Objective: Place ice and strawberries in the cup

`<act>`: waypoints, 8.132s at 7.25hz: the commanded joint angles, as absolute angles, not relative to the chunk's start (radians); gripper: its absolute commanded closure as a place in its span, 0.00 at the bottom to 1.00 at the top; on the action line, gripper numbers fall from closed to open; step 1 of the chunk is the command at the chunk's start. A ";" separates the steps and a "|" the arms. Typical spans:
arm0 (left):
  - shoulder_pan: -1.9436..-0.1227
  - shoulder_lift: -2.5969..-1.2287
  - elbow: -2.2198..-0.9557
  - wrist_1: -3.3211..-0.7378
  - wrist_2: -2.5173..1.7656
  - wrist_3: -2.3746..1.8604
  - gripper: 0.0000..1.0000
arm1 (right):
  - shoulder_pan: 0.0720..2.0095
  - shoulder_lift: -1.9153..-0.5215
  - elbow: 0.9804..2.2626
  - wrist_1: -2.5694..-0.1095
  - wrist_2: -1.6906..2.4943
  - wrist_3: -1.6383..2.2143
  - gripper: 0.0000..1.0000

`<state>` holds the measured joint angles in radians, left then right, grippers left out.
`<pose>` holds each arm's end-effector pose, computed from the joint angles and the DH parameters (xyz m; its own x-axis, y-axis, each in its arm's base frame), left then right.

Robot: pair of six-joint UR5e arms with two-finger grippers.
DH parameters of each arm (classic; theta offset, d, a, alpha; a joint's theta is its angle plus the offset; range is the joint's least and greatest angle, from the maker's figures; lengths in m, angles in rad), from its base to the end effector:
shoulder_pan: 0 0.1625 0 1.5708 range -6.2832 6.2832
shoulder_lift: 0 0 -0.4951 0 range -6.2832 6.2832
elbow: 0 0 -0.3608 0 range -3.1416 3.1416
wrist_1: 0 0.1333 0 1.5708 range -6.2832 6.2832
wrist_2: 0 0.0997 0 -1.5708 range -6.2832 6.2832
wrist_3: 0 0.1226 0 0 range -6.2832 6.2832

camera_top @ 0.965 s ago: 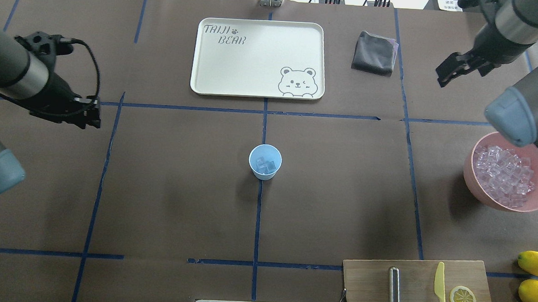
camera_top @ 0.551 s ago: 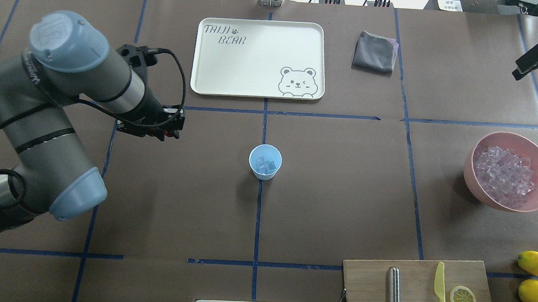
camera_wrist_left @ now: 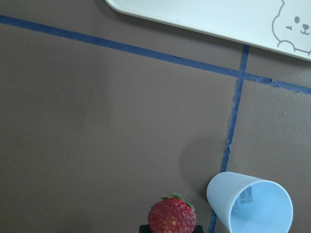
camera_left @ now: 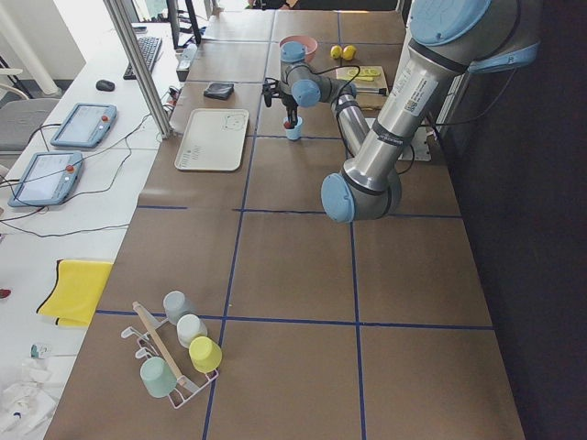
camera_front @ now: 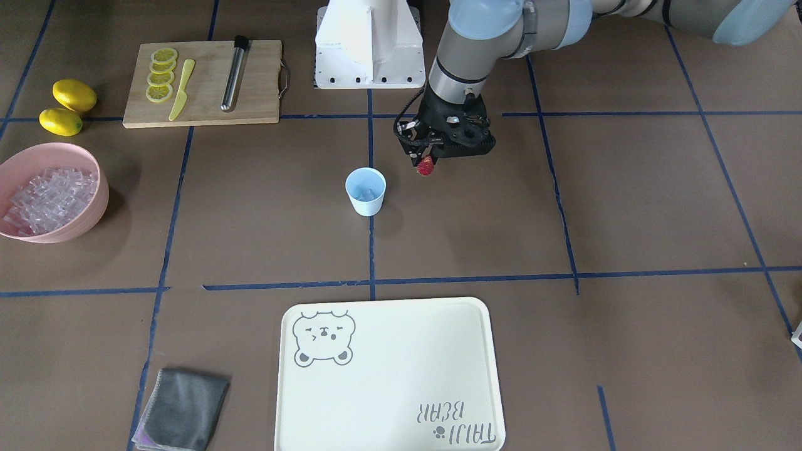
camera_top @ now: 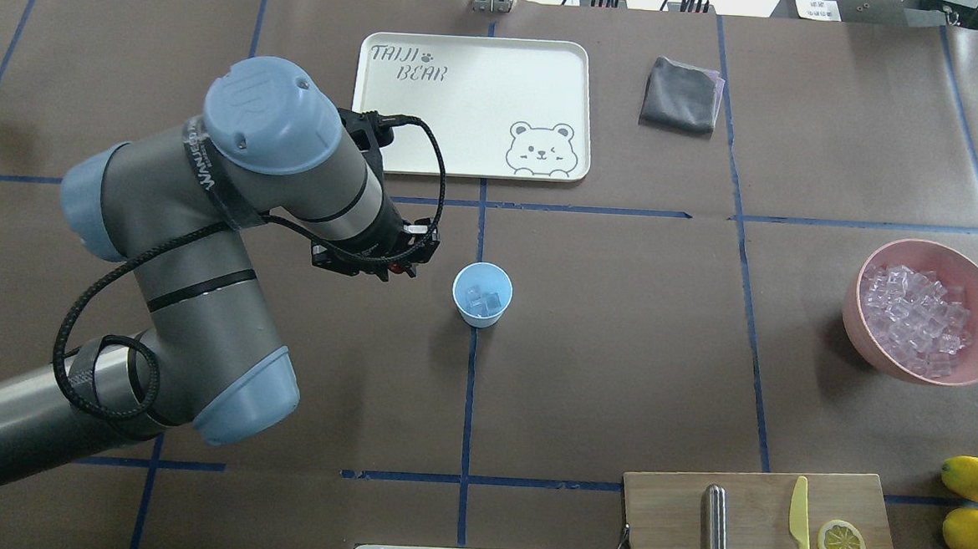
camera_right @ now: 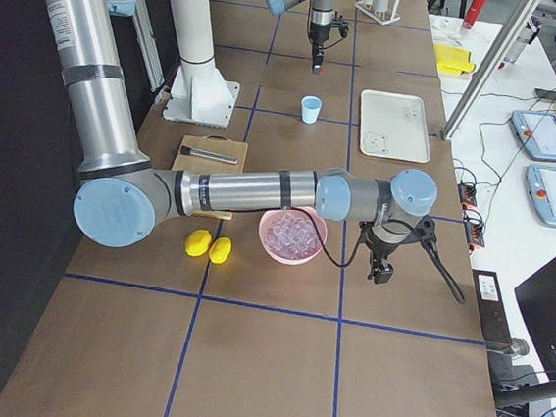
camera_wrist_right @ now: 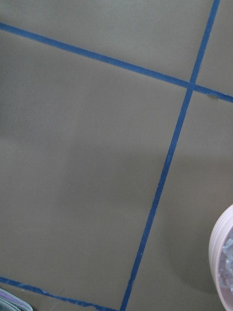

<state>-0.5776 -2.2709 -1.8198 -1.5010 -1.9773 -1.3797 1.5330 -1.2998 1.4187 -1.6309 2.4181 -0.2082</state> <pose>0.5229 -0.4420 0.2429 0.5713 -0.1641 -0.8042 0.1404 0.9849 -0.1012 0.0189 -0.5962 0.6719 0.6378 -0.2737 0.7199 0.1733 0.9617 0.2121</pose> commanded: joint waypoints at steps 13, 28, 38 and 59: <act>-0.486 -2.482 -1.569 -1.488 -1.891 -1.425 0.00 | 1.563 -1.381 1.393 -1.529 2.333 -0.215 0.00; -1.200 -1.981 -1.856 -1.040 -2.248 -0.280 0.00 | 1.563 -1.378 1.396 -1.531 2.342 -0.215 0.00; -1.463 -1.753 -1.419 -1.402 -2.365 0.078 0.00 | 1.563 -1.370 1.397 -1.529 2.347 -0.215 0.00; -1.575 -1.738 -1.459 -1.391 -2.367 0.129 0.00 | 1.648 -1.474 1.480 -1.531 2.404 -0.083 0.00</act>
